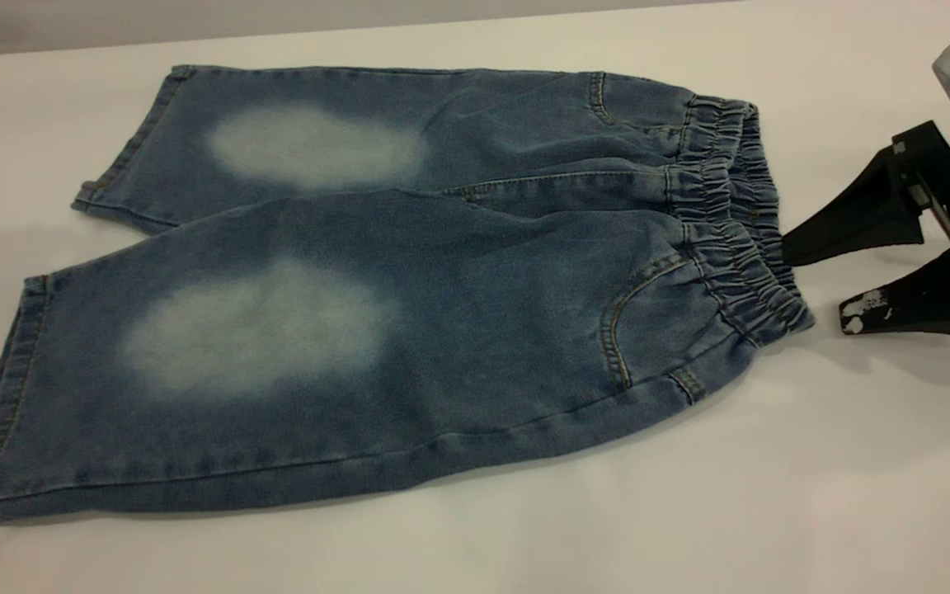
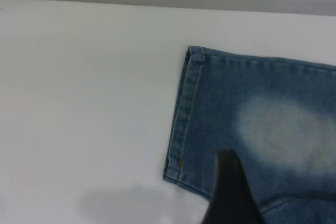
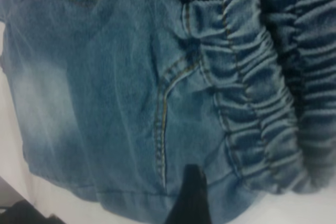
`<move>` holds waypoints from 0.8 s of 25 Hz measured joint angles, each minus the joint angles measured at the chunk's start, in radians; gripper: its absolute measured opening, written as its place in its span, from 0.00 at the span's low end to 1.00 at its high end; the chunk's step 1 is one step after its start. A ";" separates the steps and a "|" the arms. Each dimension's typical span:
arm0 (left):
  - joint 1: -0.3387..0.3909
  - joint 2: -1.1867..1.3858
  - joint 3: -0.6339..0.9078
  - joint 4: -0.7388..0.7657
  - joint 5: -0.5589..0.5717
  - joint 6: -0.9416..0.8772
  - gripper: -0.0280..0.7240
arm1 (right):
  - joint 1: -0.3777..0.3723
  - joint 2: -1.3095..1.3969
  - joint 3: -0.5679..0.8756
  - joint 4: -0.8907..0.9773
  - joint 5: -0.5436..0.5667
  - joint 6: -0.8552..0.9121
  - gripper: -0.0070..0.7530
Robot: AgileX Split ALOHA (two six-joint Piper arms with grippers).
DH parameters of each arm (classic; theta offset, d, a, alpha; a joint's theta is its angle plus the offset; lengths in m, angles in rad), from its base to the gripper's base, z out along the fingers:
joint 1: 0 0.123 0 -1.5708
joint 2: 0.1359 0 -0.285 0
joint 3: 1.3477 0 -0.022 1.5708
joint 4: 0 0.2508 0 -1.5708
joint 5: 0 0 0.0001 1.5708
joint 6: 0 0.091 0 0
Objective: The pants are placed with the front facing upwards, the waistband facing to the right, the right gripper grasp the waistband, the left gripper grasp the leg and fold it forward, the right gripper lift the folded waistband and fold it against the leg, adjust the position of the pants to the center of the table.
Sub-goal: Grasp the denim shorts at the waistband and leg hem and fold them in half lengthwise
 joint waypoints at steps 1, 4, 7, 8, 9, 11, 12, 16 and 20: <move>0.000 0.000 0.000 0.000 0.000 0.000 0.59 | 0.000 0.000 0.000 0.007 0.000 -0.012 0.75; 0.000 0.000 0.000 0.000 0.000 0.000 0.59 | 0.000 0.017 0.000 0.020 0.001 -0.030 0.75; 0.000 0.000 0.000 0.000 0.001 -0.001 0.59 | 0.000 0.043 0.000 0.024 0.008 -0.032 0.75; 0.000 0.000 0.000 -0.001 0.001 -0.002 0.59 | 0.000 0.052 0.000 0.029 0.015 -0.037 0.75; 0.000 0.000 0.000 -0.008 0.001 -0.002 0.59 | 0.000 0.059 0.000 0.037 0.020 -0.040 0.75; 0.000 0.000 0.000 -0.023 0.001 -0.002 0.59 | 0.000 0.066 -0.001 0.050 0.031 -0.062 0.75; 0.000 0.000 0.000 -0.023 0.001 -0.002 0.59 | 0.000 0.066 -0.001 0.052 0.031 -0.069 0.75; 0.000 0.000 0.000 -0.022 0.000 -0.002 0.59 | 0.000 0.066 -0.001 0.090 0.033 -0.101 0.75; 0.000 0.000 0.000 -0.021 0.000 -0.002 0.59 | 0.000 0.067 -0.001 0.111 0.048 -0.118 0.75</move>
